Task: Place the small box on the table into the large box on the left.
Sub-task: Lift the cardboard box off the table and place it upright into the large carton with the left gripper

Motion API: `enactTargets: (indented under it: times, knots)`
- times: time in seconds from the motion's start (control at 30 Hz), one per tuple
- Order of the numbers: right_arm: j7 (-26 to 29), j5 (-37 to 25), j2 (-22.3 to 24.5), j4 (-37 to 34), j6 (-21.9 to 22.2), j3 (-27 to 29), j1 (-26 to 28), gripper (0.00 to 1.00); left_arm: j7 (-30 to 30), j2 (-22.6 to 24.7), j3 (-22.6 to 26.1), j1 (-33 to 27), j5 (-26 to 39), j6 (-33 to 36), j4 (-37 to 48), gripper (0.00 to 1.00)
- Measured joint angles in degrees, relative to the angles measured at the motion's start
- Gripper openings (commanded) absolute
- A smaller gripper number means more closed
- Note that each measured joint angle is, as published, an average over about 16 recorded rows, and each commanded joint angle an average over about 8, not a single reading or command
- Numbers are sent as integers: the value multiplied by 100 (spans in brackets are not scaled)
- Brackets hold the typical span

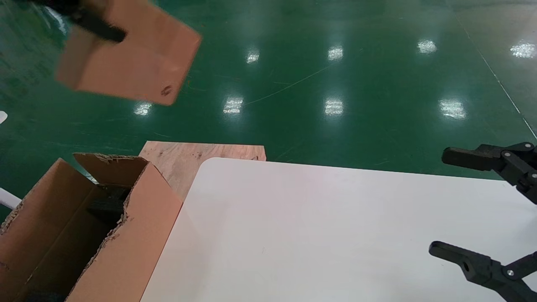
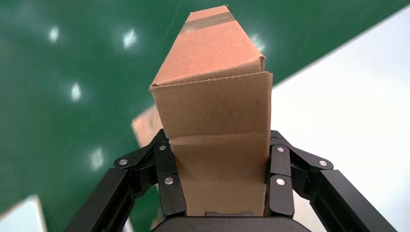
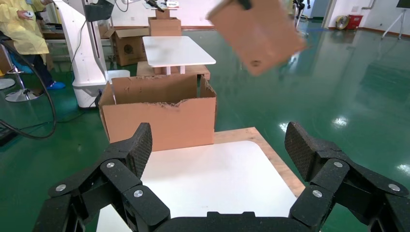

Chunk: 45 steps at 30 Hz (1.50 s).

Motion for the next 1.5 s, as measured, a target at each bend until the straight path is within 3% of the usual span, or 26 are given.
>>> enactTargets:
  times: [0.3, 0.7, 1.17, 1.5]
  knots:
    - [0, 0, 0, 0, 0, 0, 0, 100, -63, -361, 831, -233, 186, 414, 249, 0]
    - [0, 1, 0, 0, 0, -1, 0, 100, -643, -595, 1898, -114, -356, 382, 354, 0]
    - [-1, 1, 1, 0, 1, -2, 0, 100, -65, -730, 2637, -582, -918, 427, 897, 0]
    - [-1, 1, 1, 0, 1, -2, 1, 100, -25, -798, 3472, -591, -1437, 398, 635, 0]
